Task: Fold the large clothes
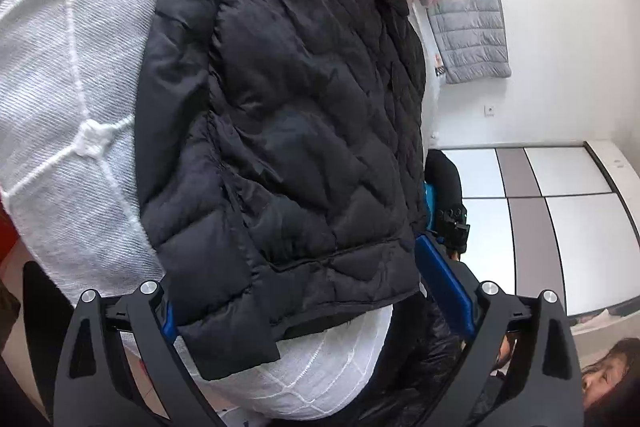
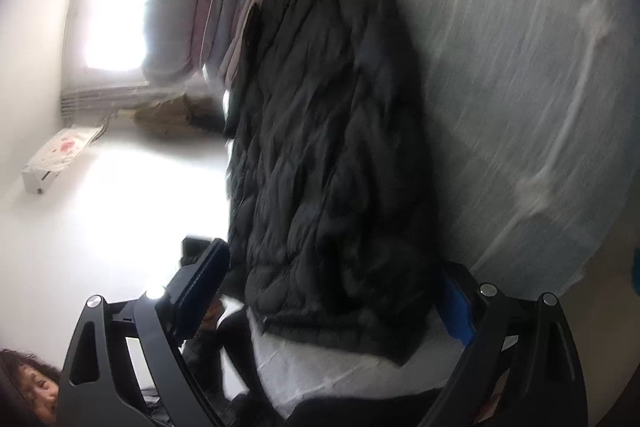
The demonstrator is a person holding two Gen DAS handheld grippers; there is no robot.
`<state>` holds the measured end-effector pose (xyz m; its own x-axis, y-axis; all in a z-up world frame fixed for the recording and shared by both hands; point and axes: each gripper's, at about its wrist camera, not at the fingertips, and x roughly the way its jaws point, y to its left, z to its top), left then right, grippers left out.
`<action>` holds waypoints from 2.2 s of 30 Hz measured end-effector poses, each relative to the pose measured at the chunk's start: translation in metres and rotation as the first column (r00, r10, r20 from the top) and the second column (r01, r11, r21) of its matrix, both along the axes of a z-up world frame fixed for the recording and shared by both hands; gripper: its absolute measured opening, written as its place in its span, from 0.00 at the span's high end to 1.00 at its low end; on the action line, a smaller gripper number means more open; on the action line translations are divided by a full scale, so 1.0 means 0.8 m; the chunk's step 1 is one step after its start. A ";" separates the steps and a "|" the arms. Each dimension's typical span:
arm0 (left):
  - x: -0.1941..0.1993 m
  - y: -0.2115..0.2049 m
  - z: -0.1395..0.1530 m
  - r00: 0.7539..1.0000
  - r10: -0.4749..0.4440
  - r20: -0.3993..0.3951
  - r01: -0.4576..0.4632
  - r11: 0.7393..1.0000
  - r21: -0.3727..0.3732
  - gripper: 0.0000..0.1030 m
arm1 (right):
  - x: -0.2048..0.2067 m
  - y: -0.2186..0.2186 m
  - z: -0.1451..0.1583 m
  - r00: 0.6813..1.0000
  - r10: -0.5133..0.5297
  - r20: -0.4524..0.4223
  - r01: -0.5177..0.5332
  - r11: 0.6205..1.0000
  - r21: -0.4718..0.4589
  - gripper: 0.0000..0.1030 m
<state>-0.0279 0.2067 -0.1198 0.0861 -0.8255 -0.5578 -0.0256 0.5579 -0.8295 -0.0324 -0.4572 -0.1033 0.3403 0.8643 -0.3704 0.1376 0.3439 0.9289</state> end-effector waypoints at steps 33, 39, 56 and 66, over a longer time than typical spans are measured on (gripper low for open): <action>-0.038 -0.042 0.071 0.977 0.068 0.203 -0.106 0.978 0.181 0.94 | -0.033 0.014 0.064 0.937 -0.293 0.189 0.282 0.956 0.085 0.91; -0.066 -0.054 0.144 0.956 0.031 0.290 -0.079 0.985 0.152 0.94 | -0.061 0.026 0.123 0.907 -0.309 0.287 0.282 0.950 0.134 0.91; -0.282 -0.008 0.168 0.957 -0.039 0.287 0.020 0.997 0.069 0.94 | -0.303 0.025 0.155 0.853 -0.424 0.305 0.381 0.905 0.192 0.91; -0.271 -0.011 0.109 0.975 -0.026 0.222 0.020 0.999 0.029 0.93 | -0.329 0.014 0.063 0.861 -0.487 0.151 0.441 0.860 0.258 0.91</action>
<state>-0.2450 0.1980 -0.0324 0.1913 -0.8139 -0.5485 0.1710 0.5779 -0.7980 -0.2958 -0.4456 -0.0531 0.7685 0.6350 -0.0791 0.0332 0.0840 0.9959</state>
